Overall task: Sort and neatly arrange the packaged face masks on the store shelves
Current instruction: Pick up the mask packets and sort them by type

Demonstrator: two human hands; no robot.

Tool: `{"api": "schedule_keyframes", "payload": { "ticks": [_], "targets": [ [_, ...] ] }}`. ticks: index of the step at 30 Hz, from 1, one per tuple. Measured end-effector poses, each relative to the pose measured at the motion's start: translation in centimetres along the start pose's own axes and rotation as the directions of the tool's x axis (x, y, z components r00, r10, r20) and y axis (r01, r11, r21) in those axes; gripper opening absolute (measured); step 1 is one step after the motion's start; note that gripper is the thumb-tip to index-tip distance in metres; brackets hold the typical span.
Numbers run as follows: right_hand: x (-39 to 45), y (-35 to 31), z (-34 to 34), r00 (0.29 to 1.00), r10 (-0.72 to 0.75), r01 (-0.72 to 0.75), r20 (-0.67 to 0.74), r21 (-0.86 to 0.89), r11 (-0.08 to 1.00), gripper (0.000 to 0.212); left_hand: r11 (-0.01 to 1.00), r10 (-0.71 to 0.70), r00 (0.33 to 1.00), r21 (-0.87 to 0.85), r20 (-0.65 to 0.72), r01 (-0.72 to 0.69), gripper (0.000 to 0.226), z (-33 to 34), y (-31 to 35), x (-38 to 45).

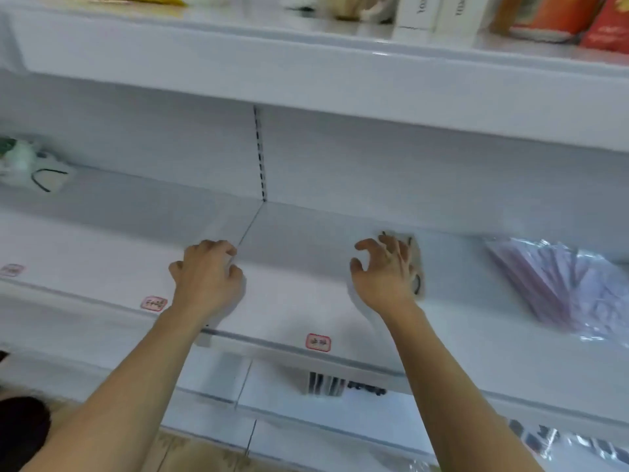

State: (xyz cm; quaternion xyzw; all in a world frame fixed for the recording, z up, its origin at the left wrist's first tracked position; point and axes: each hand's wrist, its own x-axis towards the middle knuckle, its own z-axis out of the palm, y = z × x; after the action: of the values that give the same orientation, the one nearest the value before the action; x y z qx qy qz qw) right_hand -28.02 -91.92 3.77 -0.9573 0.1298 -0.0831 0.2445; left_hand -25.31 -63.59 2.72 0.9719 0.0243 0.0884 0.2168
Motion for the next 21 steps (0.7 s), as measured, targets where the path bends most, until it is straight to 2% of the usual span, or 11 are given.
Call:
{"api": "schedule_keyframes", "payload": {
  "ticks": [3,7,13,18,21],
  "targets": [
    [-1.9,-8.3,4.5,0.989,-0.148,0.147,0.007,0.055,0.988,0.033,0.996,-0.072,0.997,0.045,-0.036,0.074,0.036,-4.0,-7.7,-0.1],
    [-4.3,-20.5,11.5,0.944,-0.316,0.291,0.089,0.218,0.931,0.027,0.973,-0.202,0.976,0.101,-0.078,0.21,0.04,-10.3,-18.6,-1.2],
    [-5.8,-38.0,21.0,0.776,-0.589,0.533,0.224,0.266,0.803,0.032,0.893,-0.355,0.917,0.225,-0.183,0.391,0.049,-18.5,-33.2,-1.6],
    [-3.9,-49.4,28.0,0.641,-0.701,0.636,0.314,0.295,0.713,0.037,0.838,-0.423,0.869,0.255,-0.257,0.483,0.051,-22.3,-42.5,1.9],
    [-2.4,-55.2,31.6,0.595,-0.711,0.654,0.374,0.29,0.699,0.039,0.813,-0.474,0.849,0.253,-0.234,0.524,0.051,-23.7,-47.0,4.8]
  ]
}}
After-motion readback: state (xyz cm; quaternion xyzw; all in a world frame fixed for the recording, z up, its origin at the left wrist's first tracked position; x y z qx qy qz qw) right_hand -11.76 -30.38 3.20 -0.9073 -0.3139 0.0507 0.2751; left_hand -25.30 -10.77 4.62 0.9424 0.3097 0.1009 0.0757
